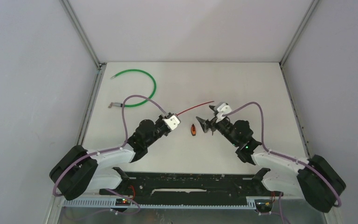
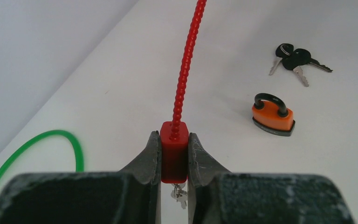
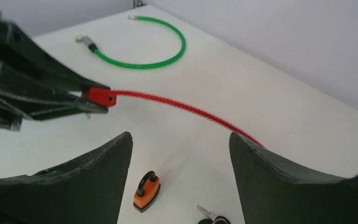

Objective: Lock with the key
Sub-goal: Lock the lock.

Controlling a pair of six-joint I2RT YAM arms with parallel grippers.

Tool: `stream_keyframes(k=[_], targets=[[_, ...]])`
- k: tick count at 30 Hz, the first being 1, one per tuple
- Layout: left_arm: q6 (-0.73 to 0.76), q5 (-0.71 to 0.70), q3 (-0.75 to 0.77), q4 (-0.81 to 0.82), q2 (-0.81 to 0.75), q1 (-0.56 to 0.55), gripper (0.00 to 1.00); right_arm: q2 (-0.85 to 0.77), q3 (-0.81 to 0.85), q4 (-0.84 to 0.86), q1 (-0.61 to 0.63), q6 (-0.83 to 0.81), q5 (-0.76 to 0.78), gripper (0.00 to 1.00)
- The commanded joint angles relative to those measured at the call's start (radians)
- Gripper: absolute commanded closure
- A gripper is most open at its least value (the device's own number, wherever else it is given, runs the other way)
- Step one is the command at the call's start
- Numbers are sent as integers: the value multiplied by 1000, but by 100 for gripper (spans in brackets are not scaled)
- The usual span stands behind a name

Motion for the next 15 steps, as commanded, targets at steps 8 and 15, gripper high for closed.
stream_keyframes(k=[8, 15], targets=[[32, -51, 12, -5, -56, 2, 100, 520, -46, 760, 316, -860, 412, 1], [34, -37, 15, -22, -68, 1, 100, 436, -90, 761, 293, -842, 437, 7]])
